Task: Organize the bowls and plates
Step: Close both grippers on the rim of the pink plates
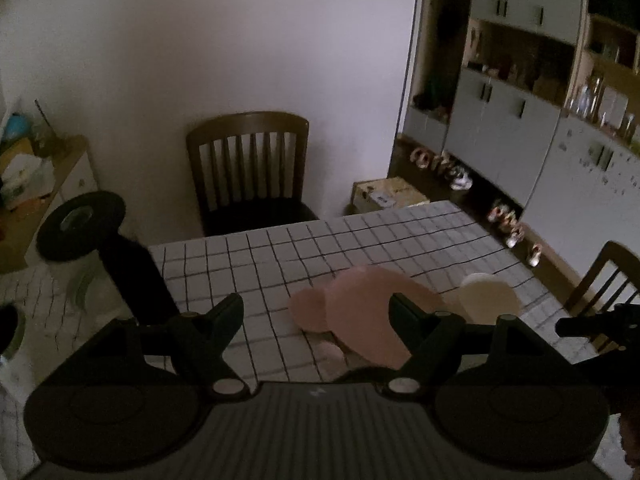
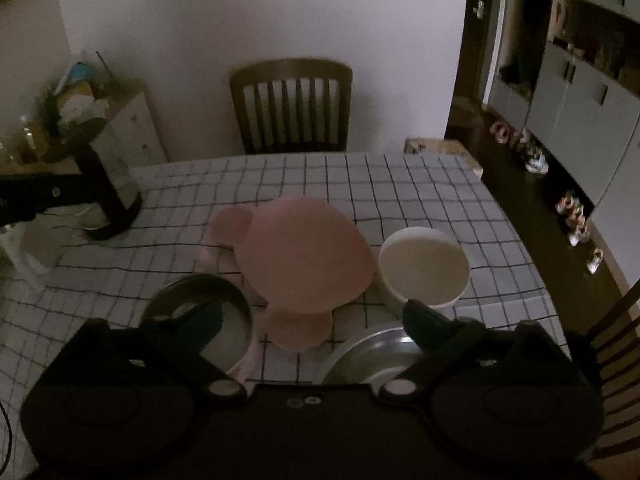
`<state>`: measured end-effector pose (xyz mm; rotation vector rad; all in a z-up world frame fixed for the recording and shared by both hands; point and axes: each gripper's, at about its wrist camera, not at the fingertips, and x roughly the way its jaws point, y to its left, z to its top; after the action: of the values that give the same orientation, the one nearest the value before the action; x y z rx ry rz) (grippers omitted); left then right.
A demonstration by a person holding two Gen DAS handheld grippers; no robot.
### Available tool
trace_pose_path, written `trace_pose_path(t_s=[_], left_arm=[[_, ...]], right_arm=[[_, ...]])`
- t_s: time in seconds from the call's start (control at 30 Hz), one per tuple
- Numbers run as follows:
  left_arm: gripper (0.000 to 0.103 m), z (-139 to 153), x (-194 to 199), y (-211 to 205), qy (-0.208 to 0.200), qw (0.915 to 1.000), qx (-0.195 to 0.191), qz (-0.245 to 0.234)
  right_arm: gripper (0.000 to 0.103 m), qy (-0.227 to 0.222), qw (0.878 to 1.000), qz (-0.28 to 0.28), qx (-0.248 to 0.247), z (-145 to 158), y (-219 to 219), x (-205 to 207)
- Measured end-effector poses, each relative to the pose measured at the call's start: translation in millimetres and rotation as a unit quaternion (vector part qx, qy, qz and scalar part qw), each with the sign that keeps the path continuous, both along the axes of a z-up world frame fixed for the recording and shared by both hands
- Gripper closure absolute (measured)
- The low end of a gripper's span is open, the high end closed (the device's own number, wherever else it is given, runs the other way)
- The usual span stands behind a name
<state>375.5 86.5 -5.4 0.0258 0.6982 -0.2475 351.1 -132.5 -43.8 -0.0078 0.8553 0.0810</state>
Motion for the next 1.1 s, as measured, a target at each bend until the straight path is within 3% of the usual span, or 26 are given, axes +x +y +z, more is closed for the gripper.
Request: trace_pose_path(t_s=[0.27, 0.37, 0.57, 0.8, 0.93, 1.1], left_arm=[[0.024, -32, 72, -25, 0.053, 0.998, 0.026, -0.024], [0.024, -48, 94, -32, 0.073, 0.9963, 0.037, -0.023], [0.024, -84, 131, -36, 0.115, 0.9916, 0.058, -0.008], [0.024, -118, 156, -29, 0.153, 0.9858, 0.067, 0.015], [0.024, -132, 165, -24, 0.168, 0.9831, 0.066, 0.028], [0.034, -146, 173, -19, 0.192, 0.9791, 0.054, 0.039]], right_arm=[[0.019, 0.069, 0.997, -0.027, 0.011, -35, -7, 58], [0.026, 0.092, 0.995, -0.042, 0.024, -48, -13, 72], [0.03, 0.121, 0.99, -0.062, 0.033, -66, -20, 92], [0.042, 0.15, 0.984, -0.086, 0.045, -85, -26, 108], [0.044, 0.163, 0.98, -0.1, 0.055, -94, -28, 113], [0.048, 0.172, 0.976, -0.118, 0.07, -103, -35, 118]])
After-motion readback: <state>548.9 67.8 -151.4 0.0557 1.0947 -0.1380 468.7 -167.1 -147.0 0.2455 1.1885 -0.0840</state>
